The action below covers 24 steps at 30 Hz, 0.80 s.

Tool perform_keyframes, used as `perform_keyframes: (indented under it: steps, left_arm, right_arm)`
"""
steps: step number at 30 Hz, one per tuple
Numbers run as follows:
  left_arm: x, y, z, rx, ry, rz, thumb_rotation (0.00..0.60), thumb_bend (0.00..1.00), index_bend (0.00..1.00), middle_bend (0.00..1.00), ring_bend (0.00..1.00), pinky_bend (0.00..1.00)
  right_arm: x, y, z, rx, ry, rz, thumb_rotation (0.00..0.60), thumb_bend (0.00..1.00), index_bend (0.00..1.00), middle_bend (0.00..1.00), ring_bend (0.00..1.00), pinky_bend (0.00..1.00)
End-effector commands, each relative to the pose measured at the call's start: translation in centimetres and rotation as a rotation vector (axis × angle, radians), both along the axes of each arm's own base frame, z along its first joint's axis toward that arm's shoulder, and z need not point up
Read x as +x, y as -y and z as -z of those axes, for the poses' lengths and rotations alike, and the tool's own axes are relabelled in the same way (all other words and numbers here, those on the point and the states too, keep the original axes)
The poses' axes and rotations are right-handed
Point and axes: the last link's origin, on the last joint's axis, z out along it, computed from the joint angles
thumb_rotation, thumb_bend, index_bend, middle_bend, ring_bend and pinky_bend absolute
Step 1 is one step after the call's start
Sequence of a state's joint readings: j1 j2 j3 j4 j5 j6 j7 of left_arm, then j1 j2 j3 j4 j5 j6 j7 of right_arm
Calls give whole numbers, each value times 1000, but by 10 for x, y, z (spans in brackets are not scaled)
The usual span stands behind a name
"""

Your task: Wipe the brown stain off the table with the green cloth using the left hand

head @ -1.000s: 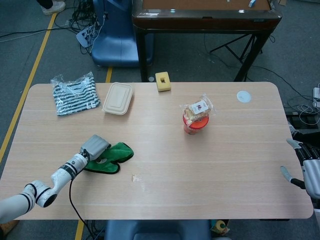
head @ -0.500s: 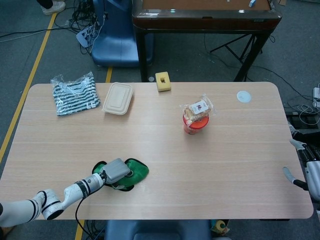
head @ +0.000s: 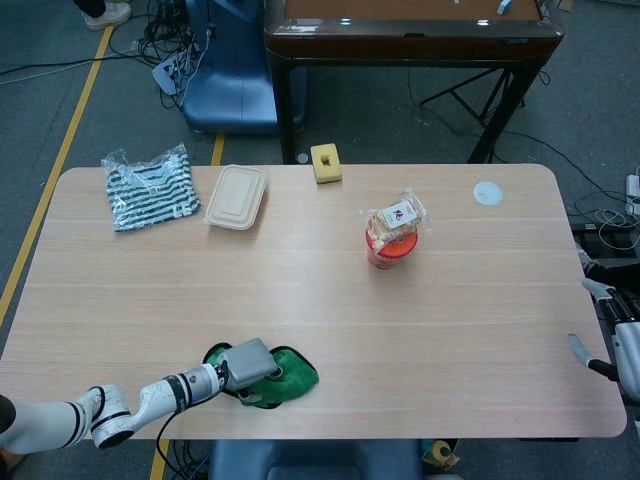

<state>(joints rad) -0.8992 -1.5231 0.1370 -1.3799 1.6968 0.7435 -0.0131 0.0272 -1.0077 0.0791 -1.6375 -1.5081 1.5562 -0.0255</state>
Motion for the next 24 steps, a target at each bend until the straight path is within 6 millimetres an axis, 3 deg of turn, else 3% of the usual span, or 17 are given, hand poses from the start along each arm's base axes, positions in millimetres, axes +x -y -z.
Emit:
perform_keyframes:
  steps: [1, 8, 14, 19, 24]
  left_arm:
    - [-8, -19, -4, 76, -30, -11, 600, 250, 563, 592, 594, 877]
    - [-36, -63, -35, 254, -89, -100, 600, 250, 562, 592, 594, 877]
    - [-59, -87, -63, 370, -106, -192, 600, 250, 563, 592, 594, 877]
    - [-68, -88, -71, 390, -93, -244, 600, 250, 564, 592, 594, 877]
    - [-64, -68, -59, 312, -69, -232, 600, 249, 566, 592, 594, 877]
  right_arm:
    - [0, 0, 0, 0, 0, -1, 600, 350, 179, 246, 207, 238]
    - [0, 1, 2, 4, 5, -5, 600, 350, 179, 246, 207, 238]
    - [2, 1, 2, 7, 3, -12, 600, 350, 179, 246, 207, 238]
    - [3, 2, 3, 10, 1, -15, 600, 350, 179, 247, 207, 238]
    - [3, 2, 3, 12, 0, -13, 600, 350, 179, 247, 206, 238]
